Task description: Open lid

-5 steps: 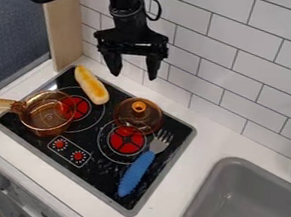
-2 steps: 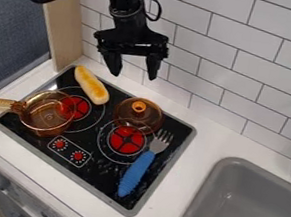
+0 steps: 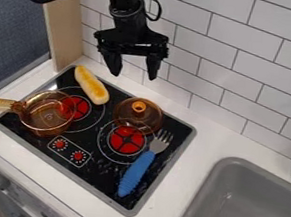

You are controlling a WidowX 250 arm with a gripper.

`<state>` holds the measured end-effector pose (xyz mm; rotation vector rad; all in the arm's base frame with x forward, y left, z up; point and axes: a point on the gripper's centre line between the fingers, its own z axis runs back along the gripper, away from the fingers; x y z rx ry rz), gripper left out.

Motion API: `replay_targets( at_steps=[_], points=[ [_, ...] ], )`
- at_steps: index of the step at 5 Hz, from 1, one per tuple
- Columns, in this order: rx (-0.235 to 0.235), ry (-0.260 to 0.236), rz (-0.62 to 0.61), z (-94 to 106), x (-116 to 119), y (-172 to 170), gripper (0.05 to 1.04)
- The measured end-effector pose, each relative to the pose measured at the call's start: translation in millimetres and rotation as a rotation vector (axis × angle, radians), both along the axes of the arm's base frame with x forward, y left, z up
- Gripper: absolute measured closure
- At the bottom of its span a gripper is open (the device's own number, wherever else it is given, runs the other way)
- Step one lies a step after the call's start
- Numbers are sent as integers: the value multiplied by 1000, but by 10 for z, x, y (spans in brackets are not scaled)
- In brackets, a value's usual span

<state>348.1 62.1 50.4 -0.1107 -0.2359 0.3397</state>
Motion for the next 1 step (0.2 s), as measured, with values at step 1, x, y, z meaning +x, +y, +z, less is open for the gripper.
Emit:
replay_targets(
  at_steps=[1],
  points=[
    [0, 1, 0, -1, -2, -1, 83]
  ],
)
